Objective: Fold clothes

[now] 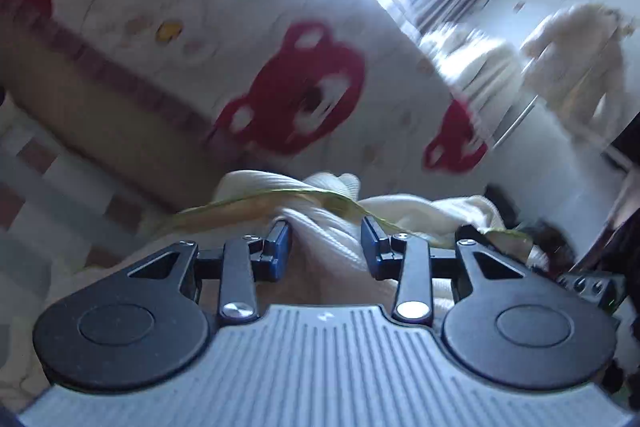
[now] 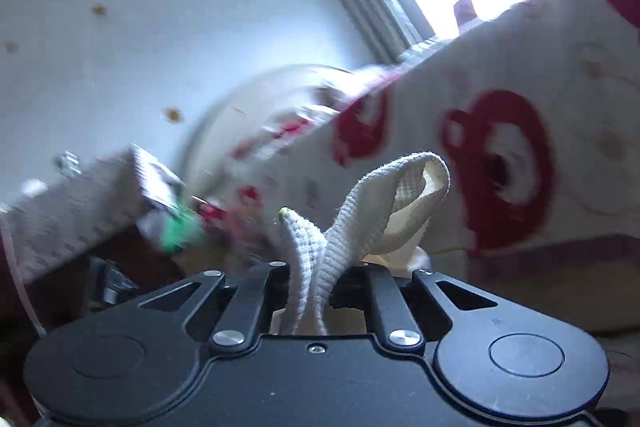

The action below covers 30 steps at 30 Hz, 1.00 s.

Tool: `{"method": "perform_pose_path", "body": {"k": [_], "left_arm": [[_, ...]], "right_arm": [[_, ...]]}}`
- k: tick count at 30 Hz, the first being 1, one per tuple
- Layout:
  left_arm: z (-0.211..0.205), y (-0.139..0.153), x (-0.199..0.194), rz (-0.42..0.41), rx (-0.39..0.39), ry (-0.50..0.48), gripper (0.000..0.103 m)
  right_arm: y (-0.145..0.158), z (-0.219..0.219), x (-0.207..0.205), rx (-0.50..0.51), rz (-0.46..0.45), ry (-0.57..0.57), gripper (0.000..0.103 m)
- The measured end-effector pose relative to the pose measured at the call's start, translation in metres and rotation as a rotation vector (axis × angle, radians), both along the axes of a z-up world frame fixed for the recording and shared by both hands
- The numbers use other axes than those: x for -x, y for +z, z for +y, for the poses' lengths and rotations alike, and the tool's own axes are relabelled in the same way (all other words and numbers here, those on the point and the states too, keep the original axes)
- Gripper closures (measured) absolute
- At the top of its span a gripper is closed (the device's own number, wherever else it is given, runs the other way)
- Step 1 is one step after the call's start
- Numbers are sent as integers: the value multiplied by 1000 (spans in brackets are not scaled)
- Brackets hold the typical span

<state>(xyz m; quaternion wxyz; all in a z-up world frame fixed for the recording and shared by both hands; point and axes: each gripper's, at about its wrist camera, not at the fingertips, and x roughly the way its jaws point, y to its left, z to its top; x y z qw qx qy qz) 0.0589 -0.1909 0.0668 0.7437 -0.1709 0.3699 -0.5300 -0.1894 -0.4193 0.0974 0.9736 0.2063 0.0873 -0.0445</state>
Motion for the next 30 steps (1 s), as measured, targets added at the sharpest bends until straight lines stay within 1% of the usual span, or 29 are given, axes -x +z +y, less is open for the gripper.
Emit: {"method": "perform_pose_path", "body": {"k": [1, 3, 4, 5, 6, 7, 8, 9, 10, 12, 13, 14, 16, 18, 21, 22, 24, 26, 28, 30], "left_arm": [[-5, -23, -2, 11, -104, -5, 66], [-10, -75, -7, 43, -303, -9, 66], [-10, -99, -10, 60, -385, -10, 66], [-5, -118, -15, 80, -426, -6, 66], [2, -135, -20, 93, -459, 8, 66], [8, -144, -25, 87, -486, 24, 66], [12, -151, -32, 65, -512, 45, 66], [17, -157, -40, 41, -535, 65, 66], [18, -158, -49, 22, -544, 78, 64], [6, -155, -70, 24, -538, 73, 62], [-1, -153, -81, 25, -536, 70, 62], [-4, -153, -88, 30, -532, 70, 57], [0, -166, -89, 59, -517, 85, 50], [5, -178, -90, 89, -501, 100, 48], [13, -198, -92, 142, -480, 114, 48], [19, -207, -94, 187, -468, 93, 48], [30, -221, -102, 281, -404, 50, 48], [37, -225, -109, 336, -330, 32, 48], [38, -227, -113, 350, -268, 8, 48], [33, -232, -112, 361, -261, -13, 48]], "right_arm": [[-21, -5, -1, 5, 134, -89, 92], [-76, -19, -4, 1, 444, -284, 91], [-103, -24, -5, 12, 568, -357, 91], [-128, -30, -4, 38, 683, -423, 91], [-152, -35, -4, 71, 793, -477, 87], [-168, -39, -4, 74, 884, -518, 85], [-179, -44, -4, 56, 952, -550, 85], [-180, -47, -5, 41, 977, -557, 84], [-173, -49, -7, 27, 962, -540, 84], [-159, -52, -12, 1, 932, -508, 71], [-152, -53, -15, -13, 917, -491, 70], [-143, -53, -20, 1, 914, -465, 69], [-121, -50, -37, 71, 922, -384, 64], [-100, -45, -56, 107, 907, -284, 56], [-85, -35, -85, 161, 899, -178, 51], [-82, -30, -95, 181, 888, -140, 50], [-85, -21, -113, 215, 877, -56, 49], [-96, -7, -128, 249, 897, 20, 49], [-110, 5, -141, 261, 939, 102, 49], [-122, 13, -154, 222, 989, 173, 49]]}}
